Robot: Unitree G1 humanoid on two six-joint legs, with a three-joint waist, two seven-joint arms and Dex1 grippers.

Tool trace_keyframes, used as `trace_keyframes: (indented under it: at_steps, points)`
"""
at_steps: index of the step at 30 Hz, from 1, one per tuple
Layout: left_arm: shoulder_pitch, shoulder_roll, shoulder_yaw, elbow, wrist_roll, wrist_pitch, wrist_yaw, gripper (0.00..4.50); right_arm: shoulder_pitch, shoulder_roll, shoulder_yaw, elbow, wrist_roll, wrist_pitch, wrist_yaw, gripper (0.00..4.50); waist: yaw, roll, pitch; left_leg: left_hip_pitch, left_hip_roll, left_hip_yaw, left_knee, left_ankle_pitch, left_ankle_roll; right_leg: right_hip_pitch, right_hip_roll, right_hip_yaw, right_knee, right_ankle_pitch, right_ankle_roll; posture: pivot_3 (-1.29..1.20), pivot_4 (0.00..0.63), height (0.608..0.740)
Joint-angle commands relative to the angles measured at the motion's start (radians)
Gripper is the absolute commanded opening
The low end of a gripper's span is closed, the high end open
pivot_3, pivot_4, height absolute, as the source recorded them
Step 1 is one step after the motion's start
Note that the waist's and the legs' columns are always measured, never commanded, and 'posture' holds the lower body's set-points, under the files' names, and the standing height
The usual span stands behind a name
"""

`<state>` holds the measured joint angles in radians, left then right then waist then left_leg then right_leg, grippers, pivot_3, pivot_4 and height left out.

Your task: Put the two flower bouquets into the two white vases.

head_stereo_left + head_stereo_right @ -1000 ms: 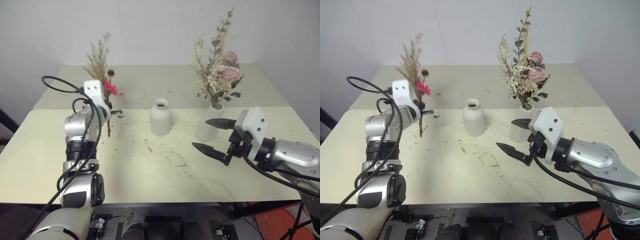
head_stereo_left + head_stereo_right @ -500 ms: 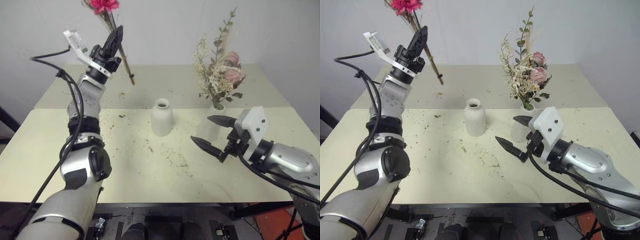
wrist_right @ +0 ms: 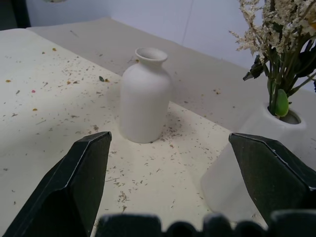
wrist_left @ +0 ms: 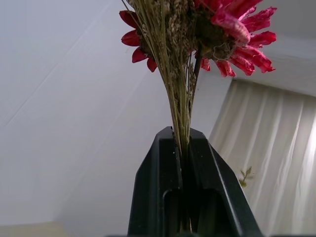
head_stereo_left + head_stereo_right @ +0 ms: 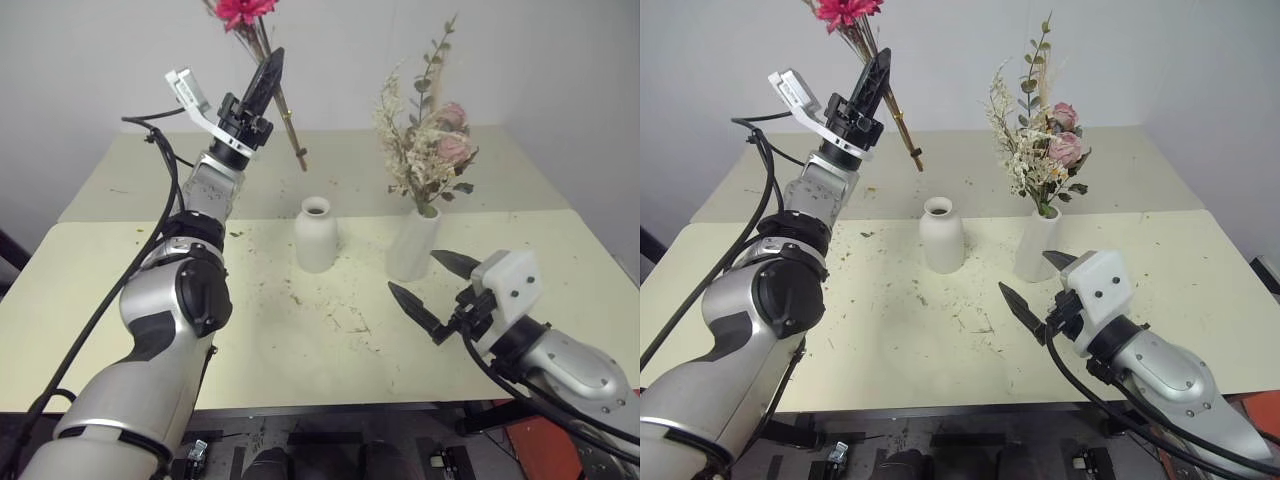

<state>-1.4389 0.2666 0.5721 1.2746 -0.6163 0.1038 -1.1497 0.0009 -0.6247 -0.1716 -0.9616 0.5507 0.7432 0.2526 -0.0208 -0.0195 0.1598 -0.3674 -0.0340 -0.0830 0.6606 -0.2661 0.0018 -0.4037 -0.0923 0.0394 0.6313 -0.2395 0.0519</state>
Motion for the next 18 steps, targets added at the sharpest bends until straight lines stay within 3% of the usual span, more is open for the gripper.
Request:
trace_keyframes:
  at_steps: [1,18]
  points:
    - [-0.033,-0.007,-0.044,0.009,0.068,-0.059,0.006,0.19,0.031,0.018,-0.015,-0.066,-0.026,-0.006,-0.033,4.5,0.003,0.0,0.0,0.0,0.0,0.0,0.0,0.0,0.0,0.0,0.0,0.0,0.0,0.0,0.0,0.0,0.15,0.74]
    - [0.024,-0.065,-0.085,0.034,0.193,-0.179,0.1,0.19,0.093,0.028,-0.033,-0.086,-0.063,-0.025,-0.044,4.5,0.005,0.0,0.0,0.0,0.0,0.0,0.0,0.0,0.0,0.0,0.0,0.0,0.0,0.0,0.0,0.0,0.15,0.74]
